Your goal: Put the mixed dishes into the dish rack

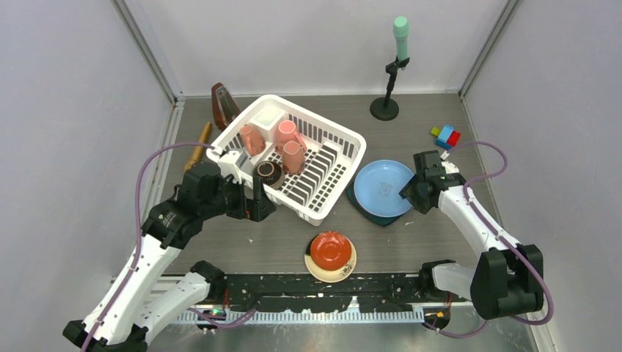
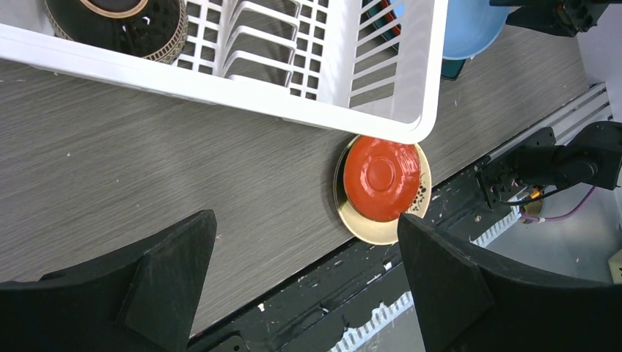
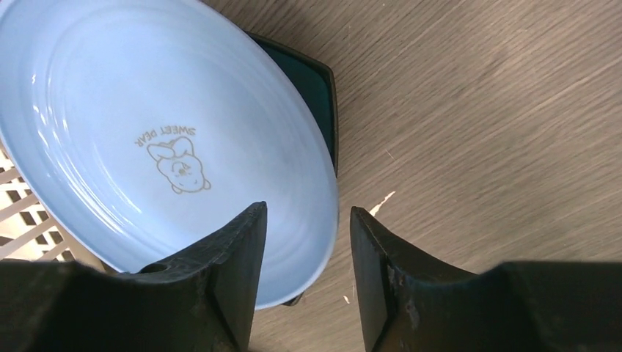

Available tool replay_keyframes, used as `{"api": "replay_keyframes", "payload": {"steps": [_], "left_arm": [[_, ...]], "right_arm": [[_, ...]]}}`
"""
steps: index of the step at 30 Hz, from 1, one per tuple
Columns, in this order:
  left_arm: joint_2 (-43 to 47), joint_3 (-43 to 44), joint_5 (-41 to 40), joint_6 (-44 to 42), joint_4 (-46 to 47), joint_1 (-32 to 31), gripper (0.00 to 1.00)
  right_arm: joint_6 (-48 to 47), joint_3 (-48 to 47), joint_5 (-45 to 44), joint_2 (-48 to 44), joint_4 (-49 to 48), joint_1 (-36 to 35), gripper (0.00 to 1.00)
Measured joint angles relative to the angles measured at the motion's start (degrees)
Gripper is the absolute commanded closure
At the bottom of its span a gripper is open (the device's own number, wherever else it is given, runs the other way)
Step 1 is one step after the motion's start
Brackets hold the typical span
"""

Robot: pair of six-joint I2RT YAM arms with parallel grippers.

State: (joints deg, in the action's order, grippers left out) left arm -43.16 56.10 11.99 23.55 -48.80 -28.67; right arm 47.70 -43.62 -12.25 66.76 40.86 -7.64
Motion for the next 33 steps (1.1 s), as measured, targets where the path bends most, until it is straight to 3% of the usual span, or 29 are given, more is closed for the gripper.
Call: {"api": "replay_keyframes", "payload": {"steps": [5, 8, 19, 33], "left_arm": [[0.0, 0.1, -0.3, -0.1, -0.5, 0.0, 0.02], [0.0, 0.3, -0.5, -0.1, -1.0, 0.0, 0.02], [-0.8, 1.9, -0.4, -0.1, -1.2, 0.0, 0.03], [-2.4, 2.4, 2.1, 0.3, -0.8, 0.0, 0.02]], "right_arm": [[0.0, 0.1, 0.1, 2.1, -1.7, 0.0, 0.77], [-0.3, 0.1, -0.5, 2.1, -1.8, 0.0, 0.97], [-3.3, -4.0, -8.0, -6.2, 2.9, 0.0, 1.0], [-9.9, -20.2, -8.3, -9.4, 4.2, -2.6, 1.0]]}}
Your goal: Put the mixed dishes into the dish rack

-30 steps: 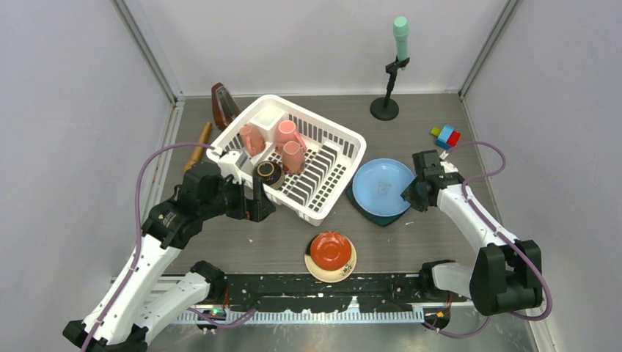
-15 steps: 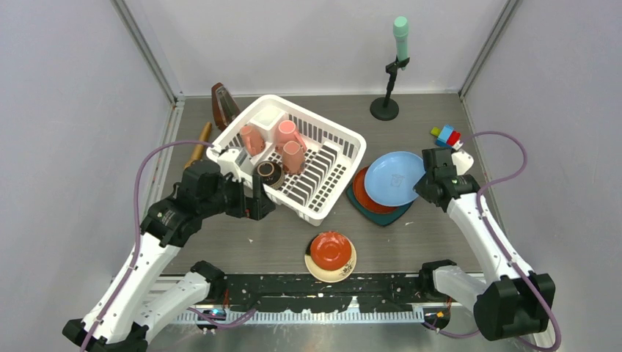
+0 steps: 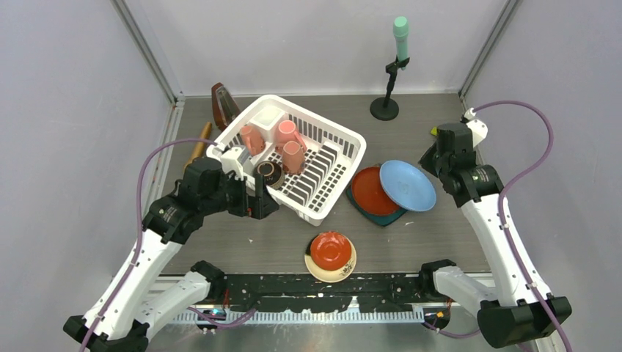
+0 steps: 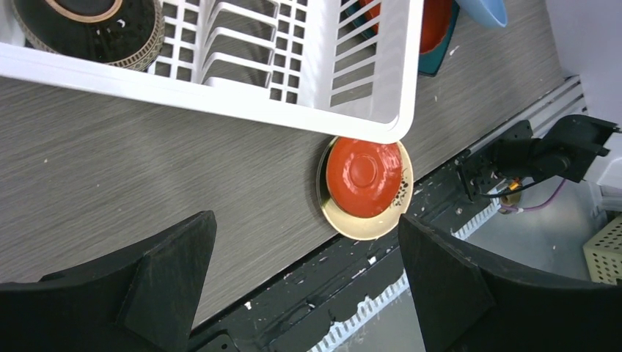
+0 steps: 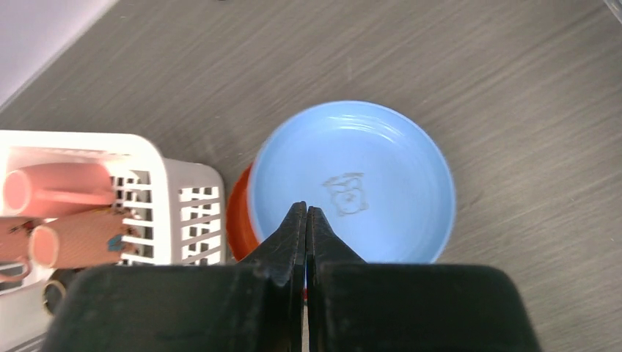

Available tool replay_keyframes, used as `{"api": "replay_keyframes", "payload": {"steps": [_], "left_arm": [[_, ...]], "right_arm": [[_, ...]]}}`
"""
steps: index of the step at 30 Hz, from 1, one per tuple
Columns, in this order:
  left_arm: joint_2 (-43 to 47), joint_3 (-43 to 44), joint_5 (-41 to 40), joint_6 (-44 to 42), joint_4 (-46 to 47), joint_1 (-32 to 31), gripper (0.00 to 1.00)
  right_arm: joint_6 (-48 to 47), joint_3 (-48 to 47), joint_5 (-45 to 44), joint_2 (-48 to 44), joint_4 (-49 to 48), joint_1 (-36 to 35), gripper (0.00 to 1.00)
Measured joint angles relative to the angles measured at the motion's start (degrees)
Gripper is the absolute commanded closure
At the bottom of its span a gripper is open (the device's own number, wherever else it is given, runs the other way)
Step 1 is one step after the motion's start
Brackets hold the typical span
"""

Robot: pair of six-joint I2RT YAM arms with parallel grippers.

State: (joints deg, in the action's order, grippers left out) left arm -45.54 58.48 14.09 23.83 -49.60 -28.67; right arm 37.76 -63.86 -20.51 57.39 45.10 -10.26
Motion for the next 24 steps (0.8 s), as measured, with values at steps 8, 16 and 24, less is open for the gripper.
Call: {"api": "replay_keyframes", "payload": {"steps": [8, 16, 24], "left_arm": [[0.0, 1.1, 2.1, 1.5, 0.9, 0.0, 0.02], [0.0, 1.2, 2.1, 1.7, 0.9, 0.0, 0.02], [0.1, 0.8, 2.0, 1.2, 0.9, 0.0, 0.0]], "right_arm": [[-1.5, -3.9, 2.9, 0.0, 0.6, -2.0, 1.0], [-1.0, 0.5, 2.8, -2.2, 1.6, -2.0, 0.44], [1.2, 5.3, 1.6, -2.8, 5.1, -0.6, 0.01]]}}
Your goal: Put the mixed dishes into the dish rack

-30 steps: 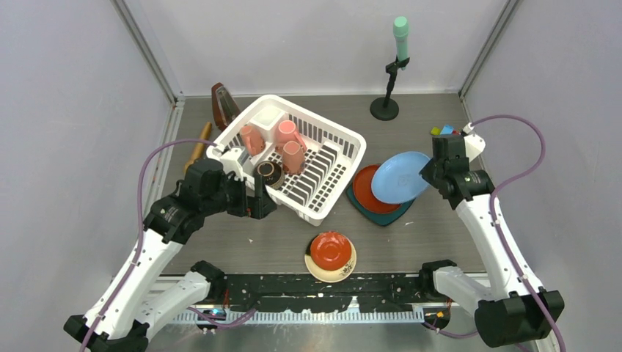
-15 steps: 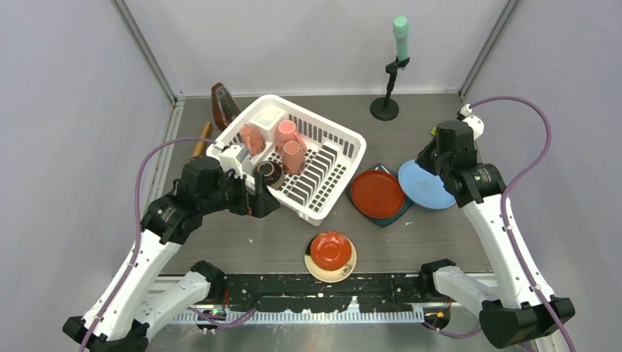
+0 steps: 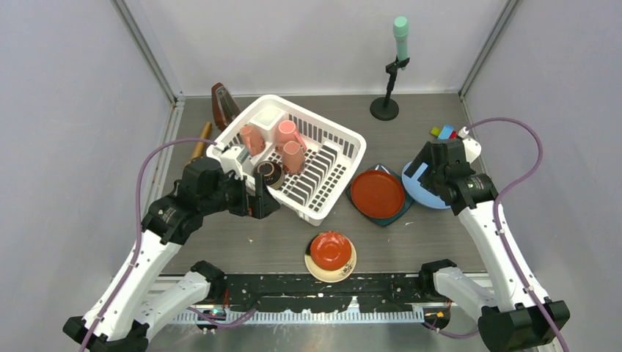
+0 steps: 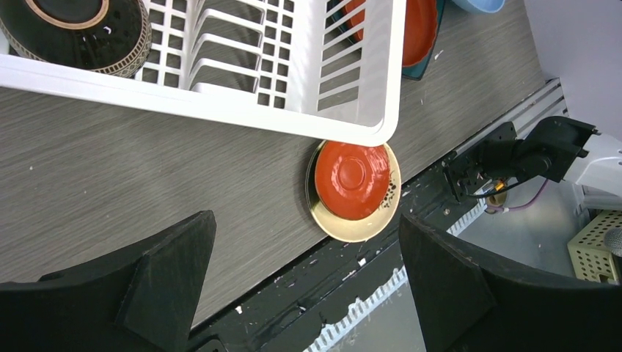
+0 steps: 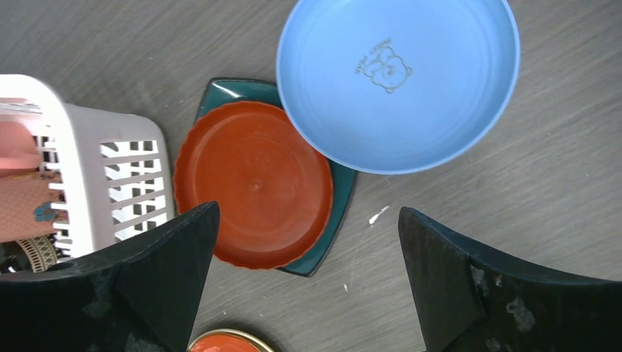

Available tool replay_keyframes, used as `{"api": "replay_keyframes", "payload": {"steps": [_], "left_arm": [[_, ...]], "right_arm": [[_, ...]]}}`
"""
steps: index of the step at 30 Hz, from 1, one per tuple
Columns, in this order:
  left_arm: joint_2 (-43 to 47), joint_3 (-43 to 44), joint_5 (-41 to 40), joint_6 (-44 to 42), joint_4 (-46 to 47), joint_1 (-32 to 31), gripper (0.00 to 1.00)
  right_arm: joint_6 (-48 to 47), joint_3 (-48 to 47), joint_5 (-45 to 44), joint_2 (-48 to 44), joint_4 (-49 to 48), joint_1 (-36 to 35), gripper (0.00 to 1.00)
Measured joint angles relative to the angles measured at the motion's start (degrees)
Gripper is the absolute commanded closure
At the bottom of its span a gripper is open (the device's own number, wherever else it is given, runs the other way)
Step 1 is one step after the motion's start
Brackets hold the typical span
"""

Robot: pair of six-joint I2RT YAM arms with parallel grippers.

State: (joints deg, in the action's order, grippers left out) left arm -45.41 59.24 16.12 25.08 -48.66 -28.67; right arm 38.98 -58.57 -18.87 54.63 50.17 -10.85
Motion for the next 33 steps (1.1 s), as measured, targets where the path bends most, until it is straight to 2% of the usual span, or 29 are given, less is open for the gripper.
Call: {"api": "replay_keyframes", "payload": {"steps": [8, 12, 16, 25, 33], "left_arm": [[2.3, -1.7, -0.2, -1.4, 0.0, 0.0, 0.0], [3.8, -2.7, -0.2, -2.3, -0.1, 0.0, 0.0], [4.2, -2.9, -0.2, -3.2, -0.1, 0.0, 0.0], [6.9, -2.9, -0.3, -4.0, -1.0, 0.0, 0.0], [8.5, -3.1, -1.2, -4.6, -2.0, 0.0, 0.0]], "right_arm": [[5.2, 3.0, 1.3, -0.7, 4.0, 6.2, 0.0], [8.0, 7.7, 7.5, -3.0, 5.0, 14.8, 0.0], [10.2, 11.1, 12.9, -3.9, 5.6, 20.6, 0.0], [17.0, 17.6, 18.8, -4.2, -1.3, 22.6, 0.0], [28.0, 22.9, 17.9, -4.0, -7.7, 24.0, 0.0]]}}
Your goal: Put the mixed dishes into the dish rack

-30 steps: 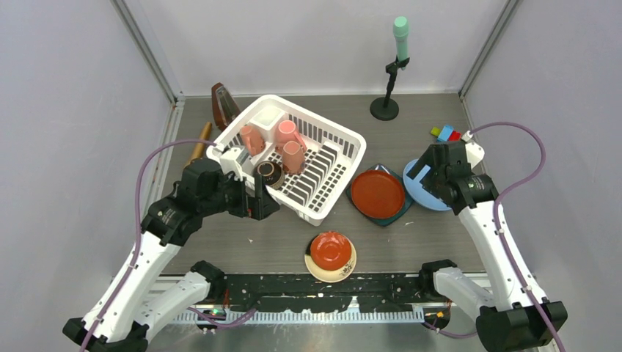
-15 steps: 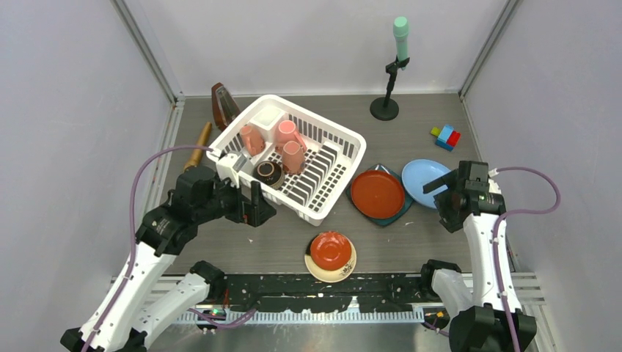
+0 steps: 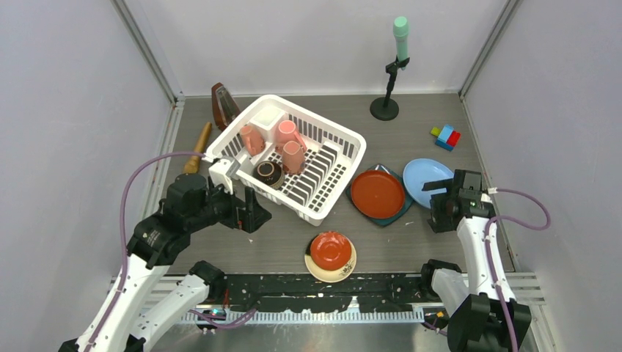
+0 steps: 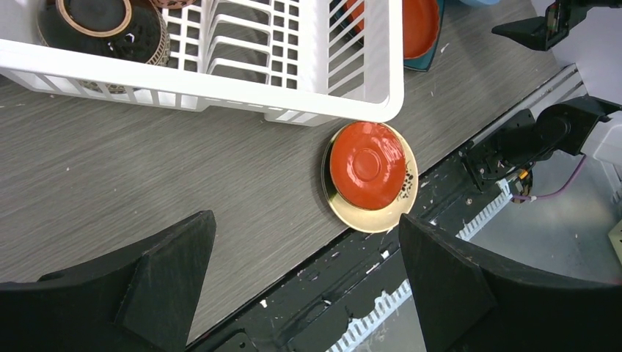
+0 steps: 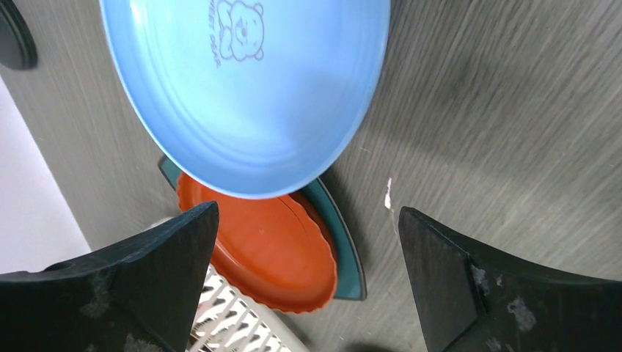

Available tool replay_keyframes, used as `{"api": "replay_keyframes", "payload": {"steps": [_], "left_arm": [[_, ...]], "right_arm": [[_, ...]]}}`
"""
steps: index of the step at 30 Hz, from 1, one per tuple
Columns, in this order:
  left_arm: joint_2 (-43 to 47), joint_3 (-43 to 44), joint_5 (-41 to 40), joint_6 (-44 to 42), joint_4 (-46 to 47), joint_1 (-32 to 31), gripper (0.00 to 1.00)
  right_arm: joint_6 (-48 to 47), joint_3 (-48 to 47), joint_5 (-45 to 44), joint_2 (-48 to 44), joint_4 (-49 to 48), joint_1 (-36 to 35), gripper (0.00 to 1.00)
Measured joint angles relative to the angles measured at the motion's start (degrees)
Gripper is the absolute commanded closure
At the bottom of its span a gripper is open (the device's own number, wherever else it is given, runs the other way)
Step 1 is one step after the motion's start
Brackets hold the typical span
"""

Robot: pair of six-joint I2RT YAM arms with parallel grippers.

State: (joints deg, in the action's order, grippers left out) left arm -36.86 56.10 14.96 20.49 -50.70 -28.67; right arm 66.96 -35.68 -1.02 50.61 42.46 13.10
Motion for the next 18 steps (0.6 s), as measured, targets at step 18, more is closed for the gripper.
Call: {"api": "replay_keyframes", "payload": {"steps": [18], "left_arm": [[-1.4, 0.0, -0.5, -0.2, -1.2, 0.0, 0.0]], "right_arm": [[9.3, 5.8, -4.2, 6.9, -12.0, 0.9, 0.1]]}}
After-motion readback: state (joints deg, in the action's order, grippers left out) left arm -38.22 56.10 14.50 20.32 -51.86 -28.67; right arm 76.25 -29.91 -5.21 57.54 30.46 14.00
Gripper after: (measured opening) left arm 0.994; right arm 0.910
